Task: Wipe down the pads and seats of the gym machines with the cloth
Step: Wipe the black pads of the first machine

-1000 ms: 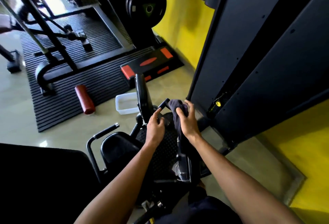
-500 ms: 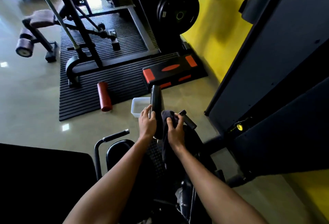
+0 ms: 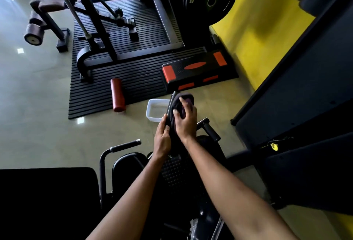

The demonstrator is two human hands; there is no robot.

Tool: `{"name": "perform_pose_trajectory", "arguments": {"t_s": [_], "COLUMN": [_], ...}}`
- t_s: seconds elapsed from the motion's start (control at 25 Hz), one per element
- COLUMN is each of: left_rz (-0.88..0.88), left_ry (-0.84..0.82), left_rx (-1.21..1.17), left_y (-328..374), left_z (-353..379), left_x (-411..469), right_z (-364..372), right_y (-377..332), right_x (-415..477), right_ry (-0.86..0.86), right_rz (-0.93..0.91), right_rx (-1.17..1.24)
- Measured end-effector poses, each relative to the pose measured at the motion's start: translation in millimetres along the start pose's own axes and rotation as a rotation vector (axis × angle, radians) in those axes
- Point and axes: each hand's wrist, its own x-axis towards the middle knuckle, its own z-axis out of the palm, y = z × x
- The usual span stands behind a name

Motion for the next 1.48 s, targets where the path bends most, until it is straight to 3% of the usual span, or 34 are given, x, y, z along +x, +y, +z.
{"name": "perform_pose_trajectory", "arguments": {"t_s": [0.16,0.4,0.56,0.64,0.8,0.96,1.12,1.2,1.28,1.36,1.4,1.44,1.48], "left_rz": [-0.025,-0.059,-0.013,0.001,-0.014,-0.015,0.104,0.138,0.105,0.076,0.073,0.075,0.079], "left_ry": [-0.048,-0.063,0.011,-0.003,-0.243,-0.262,-0.381,-0.348,-0.279,-0.248,-0.249,-0.253,-0.256], "left_rx": [-0.094,-0.158,-0.036,0.086,0.512,0.777,0.584,0.538,0.564,0.569,0.569,0.570,0.569], "left_y": [0,6,26,38,57,77,74,70,68,67,66,67,67], "left_z": [-5,-6,-5,-3,-3,5,5,5,8,10,9,8,8], "left_x": [4,-4,12,33,65,79,77,76,76,78,80,83,84], "right_z": [6,-4,15,16,4,5,16,18,21,32,39,38,32], "right_y": [-9,14,0,-5,0,15,29,62,93,122,137,136,128], "right_x": [19,-107,-32,13,52,71,87,101,111,113,114,111,109], "right_ry": [-0.014,-0.022,0.028,0.042,0.005,0.116,0.153,0.147,0.064,-0.077,-0.060,-0.008,0.058], "right_rz": [-0.045,-0.157,-0.181,-0.105,-0.035,0.036,0.114,0.223,0.340,0.537,0.594,0.553,0.523], "right_rx": [-0.034,-0.030,-0.066,-0.050,-0.032,0.091,0.181,0.270,0.243,0.505,0.668,0.563,0.602]}}
